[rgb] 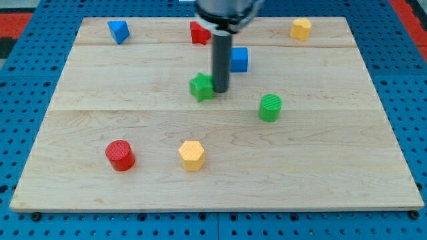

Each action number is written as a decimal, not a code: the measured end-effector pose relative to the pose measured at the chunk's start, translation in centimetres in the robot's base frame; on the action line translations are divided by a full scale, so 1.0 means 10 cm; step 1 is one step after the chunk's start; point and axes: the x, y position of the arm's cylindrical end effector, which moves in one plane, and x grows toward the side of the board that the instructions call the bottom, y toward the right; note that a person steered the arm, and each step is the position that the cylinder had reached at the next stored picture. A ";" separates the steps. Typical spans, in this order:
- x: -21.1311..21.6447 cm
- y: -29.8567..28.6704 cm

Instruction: Place the green star at the bottom of the blue triangle

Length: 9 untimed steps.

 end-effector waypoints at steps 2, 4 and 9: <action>-0.06 -0.80; 0.15 -0.94; -0.44 -1.42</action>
